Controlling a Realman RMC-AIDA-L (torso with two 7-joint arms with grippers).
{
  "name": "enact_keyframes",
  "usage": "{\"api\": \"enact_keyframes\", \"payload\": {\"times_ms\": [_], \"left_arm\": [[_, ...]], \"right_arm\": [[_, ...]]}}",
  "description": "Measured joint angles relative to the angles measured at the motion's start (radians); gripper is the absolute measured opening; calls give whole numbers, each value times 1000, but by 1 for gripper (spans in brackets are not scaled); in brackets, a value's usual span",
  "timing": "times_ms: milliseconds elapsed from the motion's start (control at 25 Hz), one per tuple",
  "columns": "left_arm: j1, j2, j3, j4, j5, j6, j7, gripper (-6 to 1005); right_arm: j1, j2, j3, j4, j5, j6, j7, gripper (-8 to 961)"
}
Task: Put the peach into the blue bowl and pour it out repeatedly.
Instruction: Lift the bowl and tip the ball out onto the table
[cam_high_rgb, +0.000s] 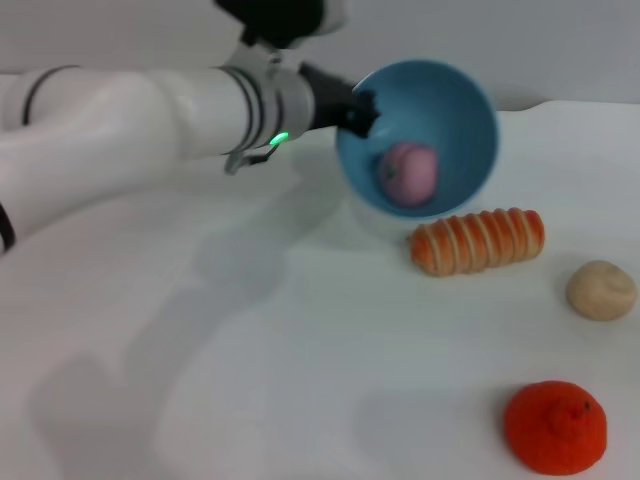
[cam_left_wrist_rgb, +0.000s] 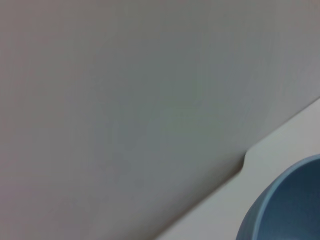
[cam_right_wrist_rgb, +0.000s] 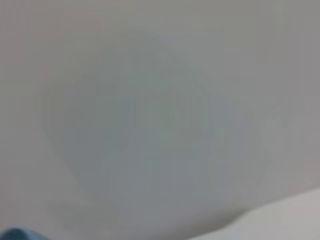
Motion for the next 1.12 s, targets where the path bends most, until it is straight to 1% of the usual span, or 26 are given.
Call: {"api": "enact_keyframes", "payload": {"times_ms": [200,240,360,480,600,720,800,880,920,960,1120], "left_arm": [[0,-5,158,54,139,-169,3,-2],[0,-5,169,58,153,-183,3,-2],[11,-7,248,96,252,-246,24,-2],[39,-10,299,130,328,-292,72,-2],[71,-11,346,149,377,-372,158,-1],[115,-12,397,162,415,-470,319,-1],[140,-13,422,161,418,-542,395,-1],[158,-13,443,151,416,-613,455,-1],[168,-13,461,130,416,-678,518,-1],[168,-13,461,130,416,-678,518,-1],[191,-13,498,96,415,-779,626,-1]], "right_arm": [[-56,3,119,87,2,-8,-113,557],[-62,3,137,102,2,-9,-128,556],[-70,4,161,134,2,-11,-164,554],[-73,4,161,145,0,-11,-175,552],[-69,4,156,161,0,-12,-177,549],[-61,3,149,167,-5,-16,-178,547],[-58,4,147,169,-6,-22,-178,546],[-56,5,147,176,-6,-30,-178,544],[-55,5,147,179,-6,-31,-178,543],[-55,5,147,181,-6,-32,-178,543],[-50,4,147,193,-3,-36,-179,540]]}}
